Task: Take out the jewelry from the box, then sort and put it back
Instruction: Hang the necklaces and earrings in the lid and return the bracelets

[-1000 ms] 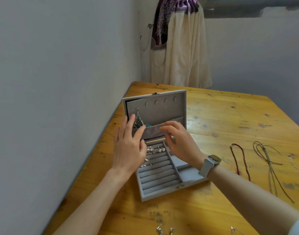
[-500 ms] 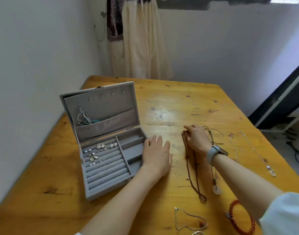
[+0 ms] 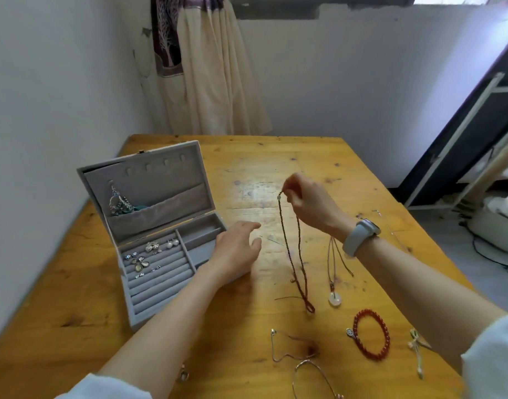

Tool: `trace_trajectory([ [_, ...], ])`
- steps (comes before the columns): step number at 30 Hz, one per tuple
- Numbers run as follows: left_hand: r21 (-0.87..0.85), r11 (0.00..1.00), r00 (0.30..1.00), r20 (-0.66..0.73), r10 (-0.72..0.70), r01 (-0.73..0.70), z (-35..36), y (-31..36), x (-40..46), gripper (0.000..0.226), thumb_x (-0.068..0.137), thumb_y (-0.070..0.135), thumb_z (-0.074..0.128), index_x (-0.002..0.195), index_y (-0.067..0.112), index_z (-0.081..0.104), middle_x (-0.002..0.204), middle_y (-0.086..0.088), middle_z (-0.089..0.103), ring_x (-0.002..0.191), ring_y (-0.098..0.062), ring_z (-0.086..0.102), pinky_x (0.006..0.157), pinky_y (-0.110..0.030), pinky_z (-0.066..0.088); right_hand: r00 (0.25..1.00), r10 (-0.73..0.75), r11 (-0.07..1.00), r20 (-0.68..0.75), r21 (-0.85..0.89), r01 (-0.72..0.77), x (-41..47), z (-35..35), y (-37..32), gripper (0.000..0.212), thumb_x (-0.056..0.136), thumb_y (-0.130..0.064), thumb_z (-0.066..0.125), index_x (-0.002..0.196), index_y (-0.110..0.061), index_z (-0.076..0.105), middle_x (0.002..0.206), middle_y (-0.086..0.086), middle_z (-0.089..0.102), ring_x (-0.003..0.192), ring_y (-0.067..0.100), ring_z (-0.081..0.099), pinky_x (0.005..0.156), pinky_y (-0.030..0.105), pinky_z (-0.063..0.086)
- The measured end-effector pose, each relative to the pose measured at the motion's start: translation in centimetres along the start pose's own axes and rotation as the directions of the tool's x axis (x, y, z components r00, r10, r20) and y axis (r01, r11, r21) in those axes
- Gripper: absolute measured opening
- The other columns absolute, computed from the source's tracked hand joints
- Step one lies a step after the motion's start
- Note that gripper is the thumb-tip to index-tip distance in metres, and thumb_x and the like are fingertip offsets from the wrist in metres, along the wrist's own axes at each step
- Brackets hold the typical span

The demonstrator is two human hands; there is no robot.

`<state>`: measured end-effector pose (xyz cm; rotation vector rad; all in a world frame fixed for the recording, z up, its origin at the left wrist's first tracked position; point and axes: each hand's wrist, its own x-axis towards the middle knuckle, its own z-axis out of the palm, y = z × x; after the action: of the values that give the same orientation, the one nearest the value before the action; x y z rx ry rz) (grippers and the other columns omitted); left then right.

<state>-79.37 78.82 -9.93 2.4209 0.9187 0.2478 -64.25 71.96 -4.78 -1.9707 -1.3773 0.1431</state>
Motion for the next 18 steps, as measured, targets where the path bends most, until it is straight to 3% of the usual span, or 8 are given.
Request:
trace_trajectory([
  [2, -0.268, 0.963, 0.999, -0.025, -0.031, 0.023, -2.0, 0.6, -0.4, 0.044, 0.090, 0.015, 0.046, 0.134, 0.017, 0.042, 0.139, -0.001, 0.044, 0.127, -0.017, 0.040, 0.106, -0.034, 0.032, 0.998, -0.055, 0.992, -0.027, 0.108, 0.058, 0.1, -1.6, -2.6, 0.009, 0.090, -0.005, 0.045, 0.092, -0.005, 0.054, 0.071, -0.003, 0.054, 0.065, 0.012, 0.052, 0.060, 0.018, 0.040],
  [4, -0.432, 0.902, 0.999, -0.045, -0.030, 0.007, -4.3, 1.1, -0.7, 0.049, 0.088, 0.006, 0.049, 0.135, 0.016, 0.040, 0.138, -0.004, 0.045, 0.123, -0.018, 0.044, 0.100, -0.032, 0.038, 0.992, -0.108, 0.977, -0.065, 0.178, 0.118, 0.3, -3.0, -5.2, 0.010, 0.090, -0.002, 0.043, 0.088, -0.007, 0.052, 0.067, -0.007, 0.051, 0.057, 0.001, 0.049, 0.054, 0.013, 0.038],
  [6, -0.522, 0.852, 0.996, -0.086, -0.016, -0.031, -6.6, 1.5, -1.1, 0.054, 0.086, 0.003, 0.051, 0.136, 0.015, 0.036, 0.138, -0.005, 0.044, 0.123, -0.019, 0.045, 0.095, -0.030, 0.040, 0.982, -0.146, 0.955, -0.116, 0.243, 0.171, 0.7, -4.0, -7.7, 0.018, 0.090, -0.001, 0.042, 0.080, -0.016, 0.046, 0.065, -0.006, 0.051, 0.051, -0.002, 0.049, 0.051, 0.012, 0.037],
  [9, -0.570, 0.817, 0.989, -0.148, 0.005, -0.090, -9.8, 2.0, -1.6, 0.057, 0.087, 0.003, 0.053, 0.139, 0.015, 0.033, 0.138, -0.005, 0.043, 0.122, -0.021, 0.045, 0.090, -0.027, 0.041, 0.970, -0.183, 0.905, -0.161, 0.357, 0.231, 1.8, -5.0, -11.3, 0.029, 0.091, 0.000, 0.041, 0.074, -0.024, 0.042, 0.067, -0.003, 0.052, 0.052, 0.005, 0.050, 0.051, 0.017, 0.040],
  [13, -0.461, 0.877, 0.960, -0.281, -0.001, -0.134, -13.1, 1.0, -2.0, 0.050, 0.089, 0.010, 0.052, 0.137, 0.016, 0.037, 0.136, -0.003, 0.046, 0.121, -0.018, 0.047, 0.097, -0.030, 0.040, 0.978, -0.137, 0.835, -0.160, 0.513, 0.201, 4.2, -4.6, -15.2, 0.027, 0.092, 0.001, 0.038, 0.075, -0.018, 0.043, 0.072, 0.005, 0.054, 0.057, 0.021, 0.056, 0.054, 0.027, 0.052],
  [16, -0.289, 0.956, 0.903, -0.422, -0.075, -0.056, -15.0, -1.3, -2.4, 0.040, 0.090, 0.013, 0.049, 0.130, 0.017, 0.047, 0.132, -0.001, 0.050, 0.118, -0.016, 0.047, 0.097, -0.028, 0.038, 0.991, -0.077, 0.789, -0.111, 0.600, 0.129, 6.1, -3.0, -17.3, 0.023, 0.094, 0.000, 0.036, 0.078, -0.014, 0.044, 0.076, 0.009, 0.056, 0.061, 0.021, 0.060, 0.065, 0.036, 0.056],
  [18, -0.082, 0.996, 0.845, -0.531, -0.068, 0.029, -15.9, -3.5, -2.6, 0.034, 0.089, 0.015, 0.049, 0.123, 0.017, 0.053, 0.128, -0.002, 0.054, 0.117, -0.018, 0.048, 0.100, -0.035, 0.038, 0.994, -0.066, 0.754, -0.082, 0.649, 0.103, 7.3, -1.9, -18.3, 0.022, 0.094, -0.001, 0.036, 0.079, -0.014, 0.044, 0.077, 0.009, 0.057, 0.062, 0.022, 0.062, 0.069, 0.038, 0.057],
])
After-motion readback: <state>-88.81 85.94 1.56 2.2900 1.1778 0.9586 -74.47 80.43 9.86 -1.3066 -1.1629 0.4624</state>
